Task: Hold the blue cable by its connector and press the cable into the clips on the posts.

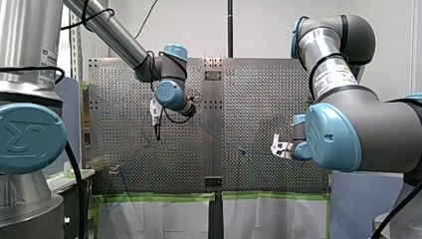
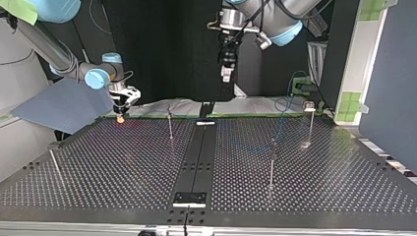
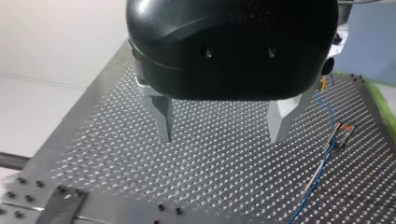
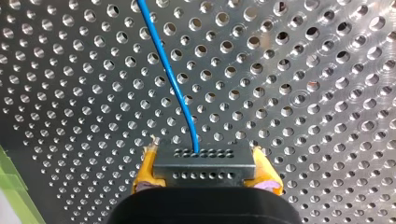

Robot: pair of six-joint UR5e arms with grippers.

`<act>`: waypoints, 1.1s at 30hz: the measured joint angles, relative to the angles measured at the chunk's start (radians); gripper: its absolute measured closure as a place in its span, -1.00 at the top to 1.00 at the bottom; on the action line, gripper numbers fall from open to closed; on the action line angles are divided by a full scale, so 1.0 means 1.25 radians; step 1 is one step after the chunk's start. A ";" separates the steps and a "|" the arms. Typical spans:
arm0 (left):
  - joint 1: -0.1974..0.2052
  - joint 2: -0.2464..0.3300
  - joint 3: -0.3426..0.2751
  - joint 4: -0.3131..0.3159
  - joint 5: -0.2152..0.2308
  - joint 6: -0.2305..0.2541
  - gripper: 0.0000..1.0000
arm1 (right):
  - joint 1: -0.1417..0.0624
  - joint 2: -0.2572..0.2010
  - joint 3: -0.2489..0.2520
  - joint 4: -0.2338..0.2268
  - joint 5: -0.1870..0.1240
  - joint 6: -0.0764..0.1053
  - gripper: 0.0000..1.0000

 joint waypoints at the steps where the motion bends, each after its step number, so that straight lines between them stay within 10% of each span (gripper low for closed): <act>1: 0.002 0.006 -0.010 0.008 0.001 -0.002 1.00 | 0.000 0.000 0.000 0.000 0.000 0.000 -1.00; 14: 0.010 0.050 -0.098 0.045 0.036 -0.004 1.00 | 0.005 0.000 0.001 0.006 -0.001 0.004 -1.00; 33: 0.010 0.040 -0.105 0.061 0.050 -0.002 1.00 | 0.006 0.000 0.001 0.006 0.000 0.006 -1.00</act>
